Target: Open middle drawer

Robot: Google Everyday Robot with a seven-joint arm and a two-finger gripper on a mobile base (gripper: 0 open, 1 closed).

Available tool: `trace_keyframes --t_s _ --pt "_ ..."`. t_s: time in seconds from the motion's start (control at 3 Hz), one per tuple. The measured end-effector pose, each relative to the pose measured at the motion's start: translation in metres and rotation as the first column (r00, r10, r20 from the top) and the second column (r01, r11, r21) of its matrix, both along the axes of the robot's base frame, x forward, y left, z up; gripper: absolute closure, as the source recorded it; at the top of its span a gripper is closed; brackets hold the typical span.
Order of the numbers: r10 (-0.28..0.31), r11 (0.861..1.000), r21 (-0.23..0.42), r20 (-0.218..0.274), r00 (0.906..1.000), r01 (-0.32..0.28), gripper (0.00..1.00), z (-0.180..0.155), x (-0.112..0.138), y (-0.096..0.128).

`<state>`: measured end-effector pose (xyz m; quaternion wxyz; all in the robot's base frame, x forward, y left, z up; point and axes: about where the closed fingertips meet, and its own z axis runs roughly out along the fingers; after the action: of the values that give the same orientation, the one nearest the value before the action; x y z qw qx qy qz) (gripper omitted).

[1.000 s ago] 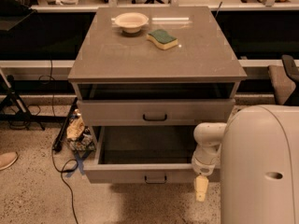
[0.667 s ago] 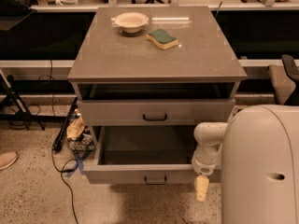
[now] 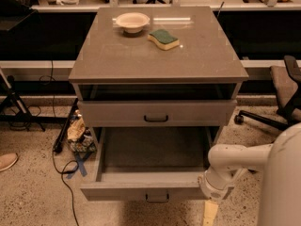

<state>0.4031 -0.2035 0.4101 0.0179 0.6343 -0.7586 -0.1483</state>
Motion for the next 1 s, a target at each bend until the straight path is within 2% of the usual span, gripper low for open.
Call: trace_keyframes --t_s 0.67,1.0 --pt "-0.007 0.999 0.031 0.023 0.9997 0.006 0.48 -0.004 -0.0151 -0.0016" --pt "-0.009 0.999 0.034 0.03 0.9995 0.008 0.79 -0.0021 -0.0168 -0.0023"
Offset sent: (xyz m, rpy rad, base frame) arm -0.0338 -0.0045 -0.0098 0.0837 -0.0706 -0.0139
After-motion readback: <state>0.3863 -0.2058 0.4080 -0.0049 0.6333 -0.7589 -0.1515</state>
